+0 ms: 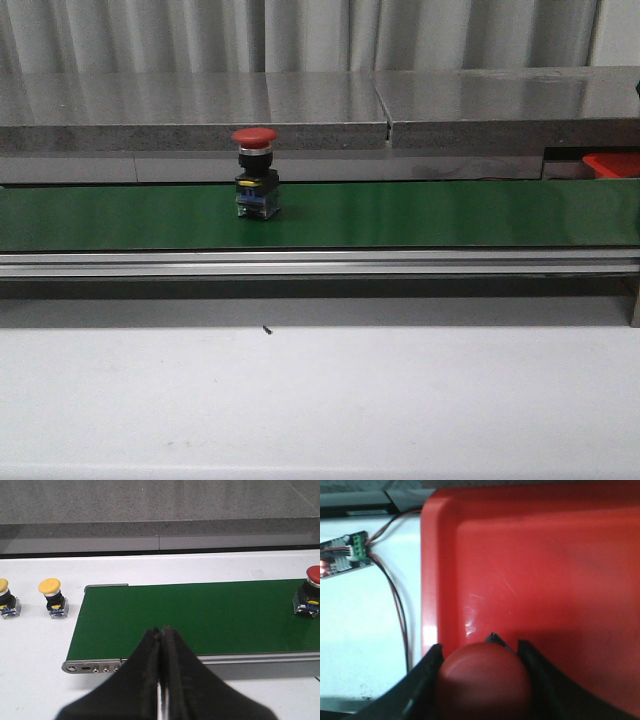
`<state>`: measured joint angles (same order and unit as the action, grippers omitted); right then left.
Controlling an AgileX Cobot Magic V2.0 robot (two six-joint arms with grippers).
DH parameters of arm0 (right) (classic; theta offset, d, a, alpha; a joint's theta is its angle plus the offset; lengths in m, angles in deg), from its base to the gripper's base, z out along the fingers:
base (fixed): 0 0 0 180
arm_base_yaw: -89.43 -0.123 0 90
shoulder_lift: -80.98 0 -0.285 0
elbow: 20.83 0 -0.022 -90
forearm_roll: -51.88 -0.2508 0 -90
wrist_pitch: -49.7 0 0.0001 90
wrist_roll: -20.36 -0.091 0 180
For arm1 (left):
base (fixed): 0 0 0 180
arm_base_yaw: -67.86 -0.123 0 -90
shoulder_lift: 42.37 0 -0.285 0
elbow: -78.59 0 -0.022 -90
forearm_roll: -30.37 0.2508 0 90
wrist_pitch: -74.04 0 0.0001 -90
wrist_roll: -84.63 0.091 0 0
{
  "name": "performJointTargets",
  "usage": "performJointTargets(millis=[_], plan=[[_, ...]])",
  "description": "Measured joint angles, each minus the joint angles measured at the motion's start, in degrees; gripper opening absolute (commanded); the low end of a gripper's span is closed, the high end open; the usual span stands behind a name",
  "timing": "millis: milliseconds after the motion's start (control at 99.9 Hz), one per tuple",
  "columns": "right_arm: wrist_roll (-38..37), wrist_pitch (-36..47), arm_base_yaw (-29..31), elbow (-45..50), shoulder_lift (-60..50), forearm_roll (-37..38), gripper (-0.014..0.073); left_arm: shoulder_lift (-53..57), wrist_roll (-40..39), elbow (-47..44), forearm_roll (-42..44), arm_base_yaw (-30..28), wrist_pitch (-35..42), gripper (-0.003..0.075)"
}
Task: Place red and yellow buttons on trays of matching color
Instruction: 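Lower the red button into the red tray and open the right gripper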
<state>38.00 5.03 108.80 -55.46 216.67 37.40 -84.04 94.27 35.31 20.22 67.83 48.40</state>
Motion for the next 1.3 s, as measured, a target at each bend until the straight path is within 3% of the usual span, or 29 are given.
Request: performJointTargets(millis=[300, 370, 500, 570, 921, 1301], plan=[[0.0, -0.1, 1.3, 0.0, 2.8, 0.0, 0.0213, 0.0, 0.0, 0.0, 0.0, 0.0, 0.0, -0.0019], [0.0, -0.1, 1.4, -0.2, 3.0, -0.1, 0.0296, 0.0, 0.0, 0.0, 0.0, 0.0, 0.0, -0.0019], [0.0, 0.1, 1.4, -0.5, 3.5, -0.4, 0.0555, 0.0, 0.0, 0.0, 0.0, 0.0, 0.0, -0.0019], [0.0, 0.0, 1.4, -1.0, 3.7, -0.4, 0.0628, 0.0, 0.0, 0.0, 0.0, 0.0, 0.0, -0.0019], [0.2, -7.4, 1.4, -8.3, 1.7, -1.8, 0.0636, 0.0, 0.0, 0.0, 0.0, 0.0, 0.0, -0.0019], [5.5, -18.5, -2.0, -7.9, -9.3, -2.5, 0.0633, 0.0, 0.0, 0.0, 0.0, 0.0, 0.0, -0.0019]])
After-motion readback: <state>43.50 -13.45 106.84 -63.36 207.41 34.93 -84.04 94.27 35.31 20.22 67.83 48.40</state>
